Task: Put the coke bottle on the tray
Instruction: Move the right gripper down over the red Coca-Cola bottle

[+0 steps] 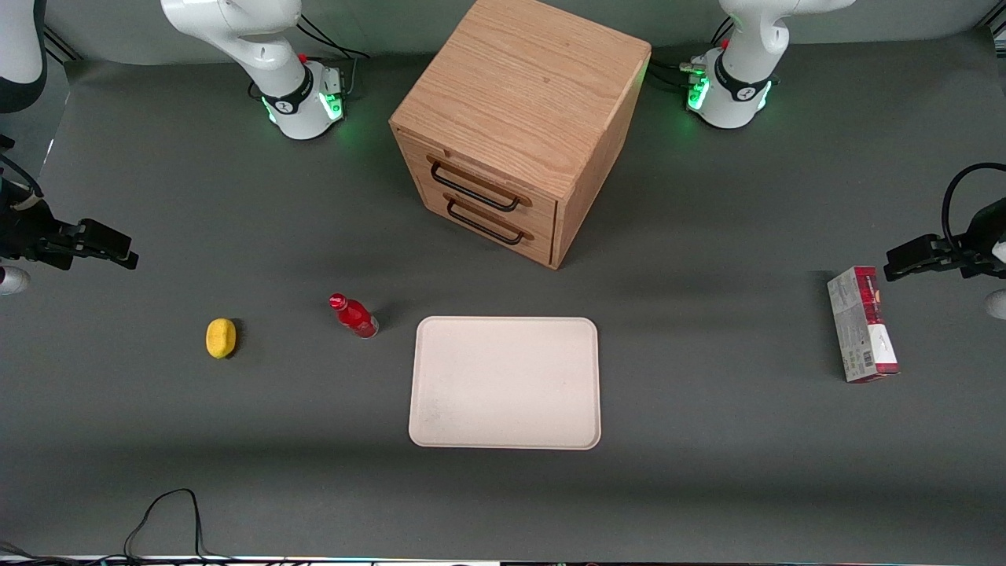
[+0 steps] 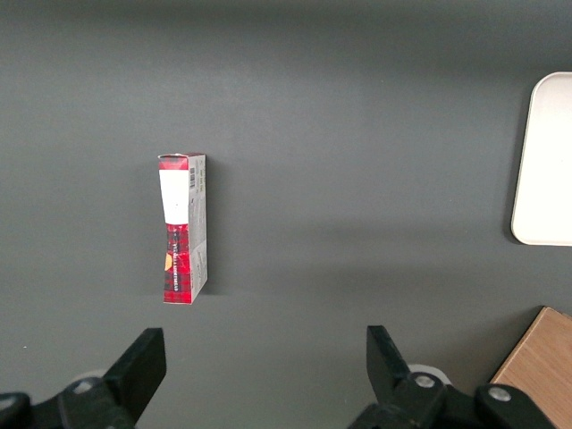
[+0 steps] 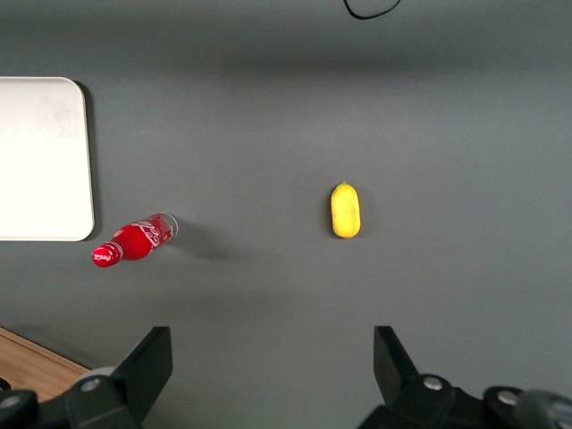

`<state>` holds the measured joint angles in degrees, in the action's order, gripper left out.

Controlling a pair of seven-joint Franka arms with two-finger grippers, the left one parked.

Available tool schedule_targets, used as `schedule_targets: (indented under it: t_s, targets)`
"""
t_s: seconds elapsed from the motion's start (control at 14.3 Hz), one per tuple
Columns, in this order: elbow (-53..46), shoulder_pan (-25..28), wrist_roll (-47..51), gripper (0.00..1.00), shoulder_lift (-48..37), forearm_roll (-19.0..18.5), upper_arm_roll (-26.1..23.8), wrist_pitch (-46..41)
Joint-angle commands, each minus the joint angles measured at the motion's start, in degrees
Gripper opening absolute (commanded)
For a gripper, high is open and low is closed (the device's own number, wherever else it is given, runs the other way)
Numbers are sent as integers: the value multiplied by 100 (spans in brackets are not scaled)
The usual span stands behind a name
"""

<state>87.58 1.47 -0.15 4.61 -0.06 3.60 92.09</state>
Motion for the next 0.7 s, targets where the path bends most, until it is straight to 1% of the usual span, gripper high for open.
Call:
schedule_targets:
  t_s: [0.0, 0.14, 0.28, 0.42, 0.63]
  targets:
    - [5, -24, -117, 100, -39, -91, -52, -33]
    - [14, 2, -47, 100, -39, -65, -79, -33]
    - [40, 396, 93, 100, -31, -38, -96, -51]
    - [49, 861, 785, 100, -13, -21, -105, -42]
    - [23, 1652, 1498, 100, 127, 14, -105, 133]
